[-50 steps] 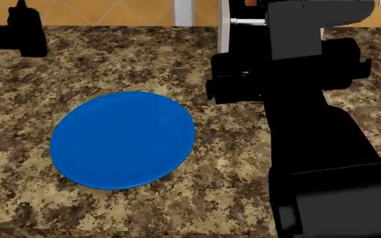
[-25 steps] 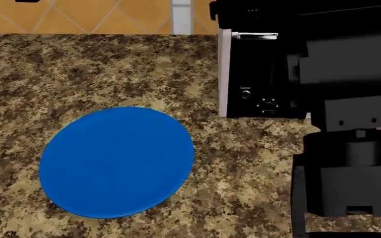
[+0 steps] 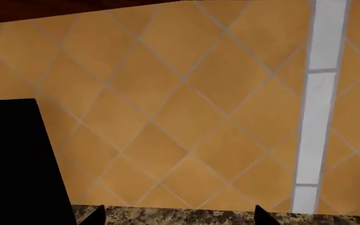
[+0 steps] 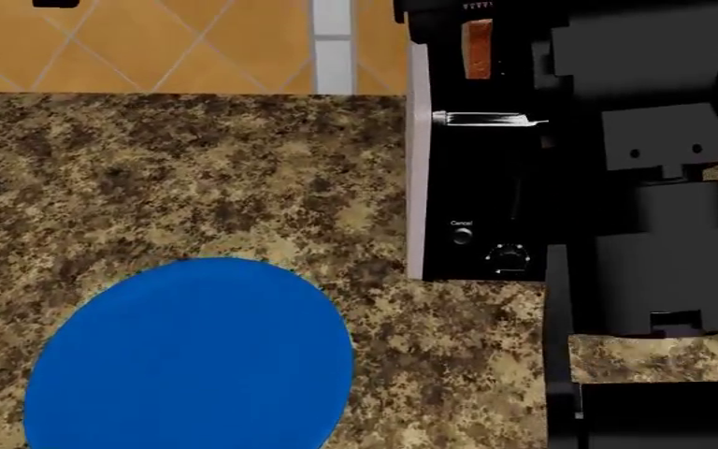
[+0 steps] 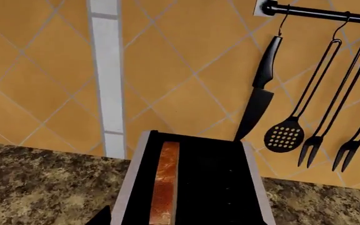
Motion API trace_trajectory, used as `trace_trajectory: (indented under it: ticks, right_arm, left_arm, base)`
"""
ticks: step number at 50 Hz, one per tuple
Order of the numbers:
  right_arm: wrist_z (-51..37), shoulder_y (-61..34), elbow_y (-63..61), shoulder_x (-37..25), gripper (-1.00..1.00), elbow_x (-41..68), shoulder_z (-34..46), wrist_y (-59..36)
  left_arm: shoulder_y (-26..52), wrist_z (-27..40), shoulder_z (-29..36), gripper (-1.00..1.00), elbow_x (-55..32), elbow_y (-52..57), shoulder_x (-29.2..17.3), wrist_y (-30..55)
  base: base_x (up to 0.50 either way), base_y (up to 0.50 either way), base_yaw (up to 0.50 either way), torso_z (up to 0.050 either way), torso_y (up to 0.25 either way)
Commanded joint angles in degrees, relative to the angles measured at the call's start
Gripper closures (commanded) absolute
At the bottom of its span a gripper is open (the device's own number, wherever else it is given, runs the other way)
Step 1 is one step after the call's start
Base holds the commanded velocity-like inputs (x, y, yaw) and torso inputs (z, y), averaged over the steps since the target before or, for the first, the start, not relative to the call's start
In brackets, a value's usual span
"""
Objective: Place the toasted item on a plate.
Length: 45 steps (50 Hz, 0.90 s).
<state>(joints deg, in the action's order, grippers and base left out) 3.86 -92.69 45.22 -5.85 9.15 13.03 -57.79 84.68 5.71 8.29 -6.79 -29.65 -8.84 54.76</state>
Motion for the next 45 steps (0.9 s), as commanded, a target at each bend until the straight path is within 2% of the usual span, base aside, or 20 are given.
trace_trajectory:
  ticks: [1, 6, 14, 18, 29, 30, 31, 32, 35, 45]
  right_arm:
    - [-0.1, -0.6, 1.3, -0.1, -1.0, 0.1, 0.7, -0.6]
    - [-0.6, -1.2, 2.8, 0.1, -1.0, 0.2, 0.5, -0.8]
    - [1.7, 0.3, -1.4, -0.4, -1.0, 1.5, 1.4, -2.9]
    - [1.7, 0.2, -2.9, -0.5, -1.0, 1.9, 1.4, -4.5]
    - [0.5, -0.6, -0.1, -0.7, -1.0, 1.3, 2.1, -5.4]
    - [0.7, -0.1, -0.5, -0.7, -1.0, 1.5, 2.3, -5.7]
    - [0.8, 0.1, -0.6, -0.6, -1.0, 1.6, 2.4, -5.8]
    - [0.6, 0.0, -0.2, -0.5, -1.0, 1.6, 2.2, -6.1]
    - [0.6, -0.6, -0.4, -0.5, -1.0, 1.9, 2.0, -7.2]
    - [1.1, -6.4, 11.2, 1.7, -1.0, 1.6, 2.8, -5.7]
  left_arm:
    - [-0.4, 0.1, 0.4, -1.0, -0.3, 0.1, -0.1, 0.2]
    - [-0.4, 0.1, 0.7, -1.0, -0.4, -0.1, 0.1, 0.0]
    - [-1.1, 0.3, 0.8, -1.0, -0.7, 0.3, -0.1, 0.2]
    - [-1.1, 0.2, 0.9, -1.0, -0.8, 0.9, -0.2, 0.6]
    - [-1.5, 0.5, 1.1, -1.0, -1.0, 1.1, -0.6, 0.7]
    - [-2.3, -0.2, -0.5, -1.0, -2.4, 2.7, -0.6, 0.2]
    - [-2.7, -1.5, -0.4, -1.0, -3.0, 3.7, -0.9, 0.1]
    - [-2.6, -1.4, 3.0, -1.0, -1.1, 4.3, -1.5, 0.8]
    - [-2.6, 0.5, 1.0, -1.0, -1.2, 4.9, -1.5, 1.1]
    - [-3.7, 0.5, 1.2, -1.0, -1.6, 5.0, -1.5, 1.5]
  base:
    - [0.33, 0.0, 0.0, 0.0, 0.0]
    - [0.01, 0.0, 0.0, 0.0, 0.0]
    - [0.0, 0.0, 0.0, 0.0, 0.0]
    - [0.44, -0.03, 0.0, 0.0, 0.0]
    - [0.06, 0.0, 0.0, 0.0, 0.0]
    - [0.0, 0.0, 0.0, 0.0, 0.0]
    - [0.0, 0.0, 0.0, 0.0, 0.0]
    - [0.0, 0.0, 0.0, 0.0, 0.0]
    - [0.0, 0.0, 0.0, 0.0, 0.0]
    - [0.0, 0.0, 0.0, 0.0, 0.0]
